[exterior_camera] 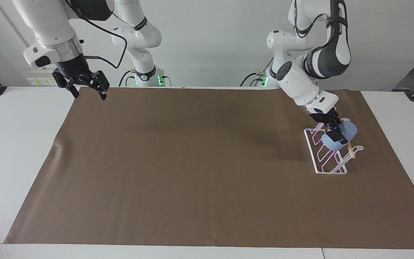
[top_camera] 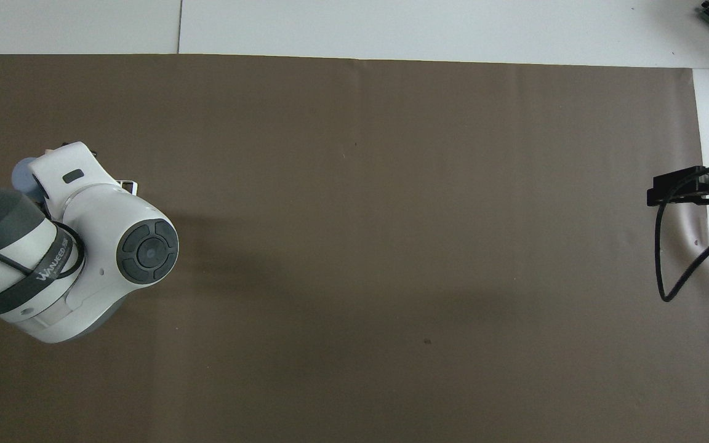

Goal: Hang cup on cup holder
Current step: 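Carry the cup with the left gripper over the wire rack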

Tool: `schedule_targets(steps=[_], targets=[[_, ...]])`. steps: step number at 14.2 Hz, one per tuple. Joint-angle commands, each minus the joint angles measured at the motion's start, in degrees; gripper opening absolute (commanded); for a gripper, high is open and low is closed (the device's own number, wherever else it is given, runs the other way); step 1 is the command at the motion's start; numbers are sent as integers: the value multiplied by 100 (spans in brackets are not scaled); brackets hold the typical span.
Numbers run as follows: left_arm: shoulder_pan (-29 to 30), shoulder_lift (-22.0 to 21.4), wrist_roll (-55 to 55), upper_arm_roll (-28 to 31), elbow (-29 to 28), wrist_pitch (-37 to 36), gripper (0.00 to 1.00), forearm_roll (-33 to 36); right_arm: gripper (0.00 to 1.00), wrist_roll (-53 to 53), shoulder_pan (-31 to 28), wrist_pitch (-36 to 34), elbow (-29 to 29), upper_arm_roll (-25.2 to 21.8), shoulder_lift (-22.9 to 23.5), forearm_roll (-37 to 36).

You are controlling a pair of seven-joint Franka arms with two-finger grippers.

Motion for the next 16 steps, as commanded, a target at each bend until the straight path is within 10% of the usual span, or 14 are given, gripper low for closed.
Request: schedule_targets(steps=[1, 4, 6, 7, 16], targets=[[110, -199, -86, -37, -328, 286, 0, 202, 100, 30, -18, -51, 34, 43, -35, -125], [110, -216, -86, -37, -329, 295, 6, 220, 100, 30, -27, -211, 220, 130, -43, -82], [110, -217, -86, -28, -329, 278, 53, 220, 100, -5, -45, -175, 176, 131, -70, -64], [119, -217, -86, -28, -329, 277, 100, 229, 100, -22, -54, -175, 141, 131, -87, -64], [102, -182, -25, -28, -189, 164, 100, 237, 100, -31, -89, -140, -62, 131, -175, -64]])
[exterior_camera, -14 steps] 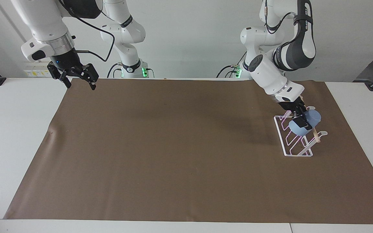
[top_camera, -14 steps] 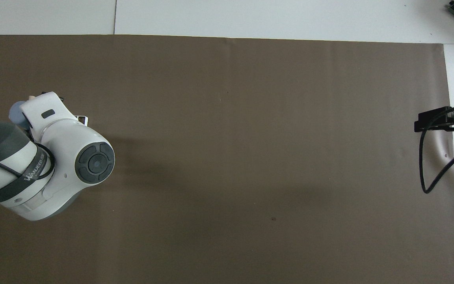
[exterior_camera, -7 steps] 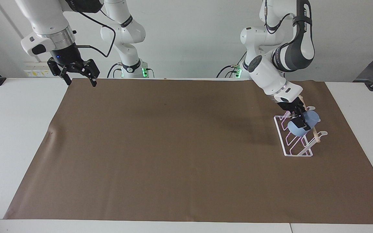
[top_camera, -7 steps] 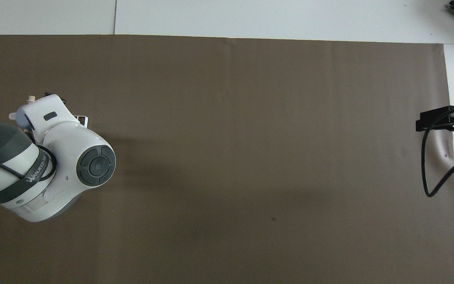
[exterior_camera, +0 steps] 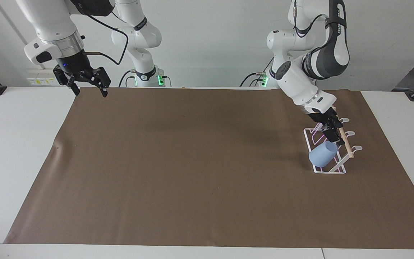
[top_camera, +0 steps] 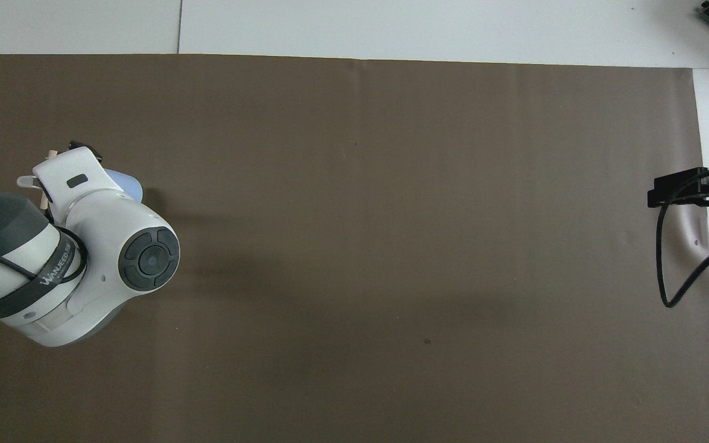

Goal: Hang cup on cup holder
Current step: 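Carry the cup with the left gripper over the wire rack, then lower the cup onto the rack top and open the left gripper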

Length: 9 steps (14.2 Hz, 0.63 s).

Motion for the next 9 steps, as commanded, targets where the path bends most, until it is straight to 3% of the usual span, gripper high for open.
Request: schedule_targets(steps=[1, 5, 6, 9], targets=[[69, -115, -3, -39, 45, -24, 100, 128, 100, -23, -82, -19, -170, 59, -150, -64], [68, -219, 539, -65, 440, -156, 100, -56, 100, -31, -82, 59, -284, 59, -202, -64], [86, -342, 925, -57, 546, -157, 100, -388, 100, -31, -82, 86, -284, 59, -211, -64], [104, -694, 3074, 118, 1160, -313, 100, -2345, 100, -5, -73, 104, -302, 59, -211, -64]])
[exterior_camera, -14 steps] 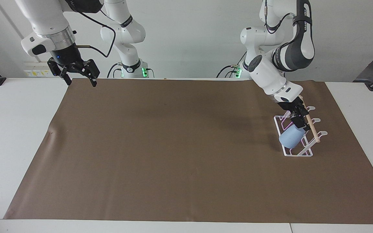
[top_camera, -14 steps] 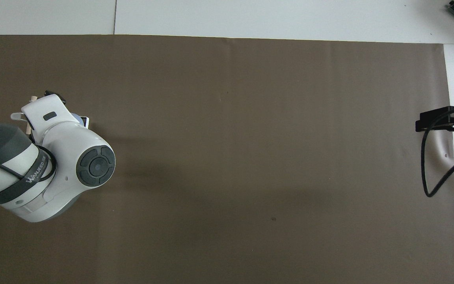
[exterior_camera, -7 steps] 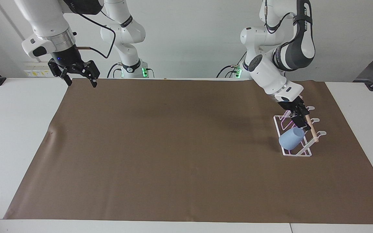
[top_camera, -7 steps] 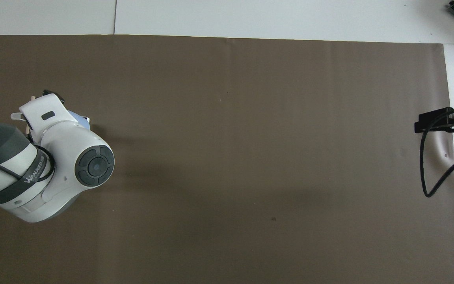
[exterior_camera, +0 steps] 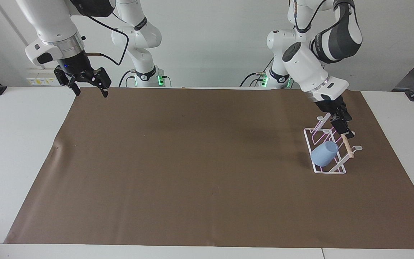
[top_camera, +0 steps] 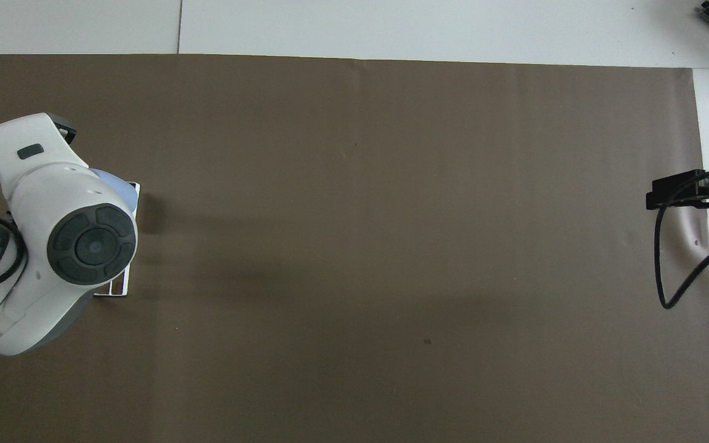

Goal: Hang cup on cup holder
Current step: 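Lower the cup onto the rack top and open the left gripper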

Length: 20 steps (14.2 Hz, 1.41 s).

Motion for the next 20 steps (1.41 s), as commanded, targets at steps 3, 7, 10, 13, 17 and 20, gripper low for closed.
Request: schedule_targets(steps=[3, 7, 10, 13, 17, 20], targets=[[65, -293, 3572, 230, 961, -1034, 100, -2175, 100, 12, -73, 101, -308, 59, -215, -64], [214, -179, 5738, 300, 1911, -1975, 100, -3435, 100, 56, -64, 101, -483, 59, -321, -64], [223, -161, 6933, 326, 2132, -2205, 100, -4232, 100, 56, -73, 101, -510, 59, -347, -64], [214, -170, 7892, 335, 2194, -2573, 100, -4595, 100, 48, -73, 101, -519, 59, -347, -64], [223, -187, 8491, 344, 2212, -2979, 100, -5026, 100, 48, -64, 101, -510, 59, -347, -64], [249, -135, 9438, 475, 2439, -3128, 100, -5377, 100, 48, -64, 110, -510, 59, -347, -64]])
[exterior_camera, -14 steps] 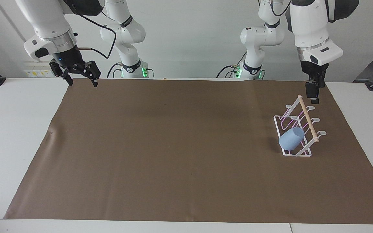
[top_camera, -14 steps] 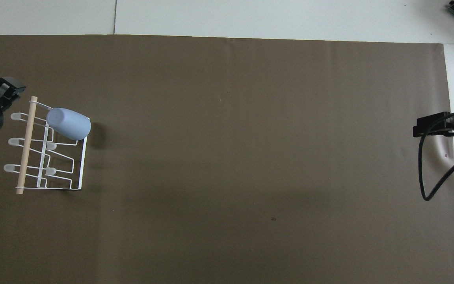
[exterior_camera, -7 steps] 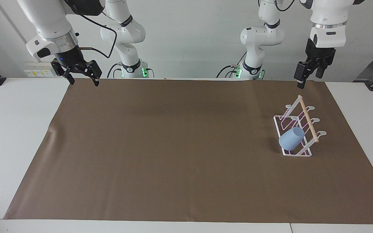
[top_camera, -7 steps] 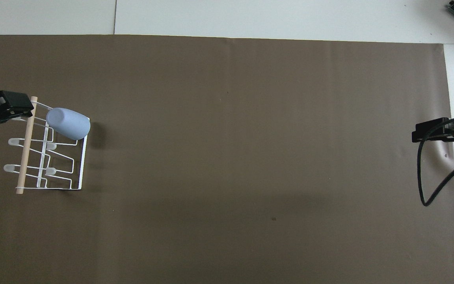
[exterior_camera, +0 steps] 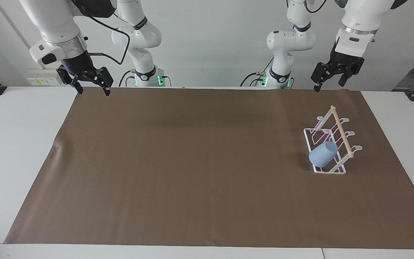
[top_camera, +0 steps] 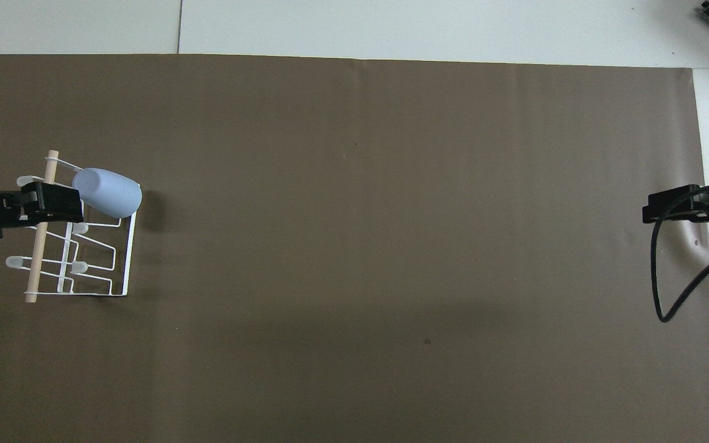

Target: Hang cup on cup holder

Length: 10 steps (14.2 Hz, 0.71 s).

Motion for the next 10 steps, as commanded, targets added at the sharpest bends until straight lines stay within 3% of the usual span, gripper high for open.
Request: schedule_targets(steps=[1, 4, 6, 10], targets=[[109, 164, 916, 152, 426, -264, 100, -256, 100, 43, -64, 98, -176, 59, -150, -64], [-30, 182, 1234, 309, 444, -517, 100, -265, 100, 52, -64, 98, -184, 59, -150, -64], [-391, 322, 1454, 678, 828, -842, 100, -256, 100, 44, -73, 98, -281, 59, -176, -64], [-348, 481, 1903, 723, 1085, -1178, 100, -282, 100, 43, -82, 98, -299, 59, -203, -64]])
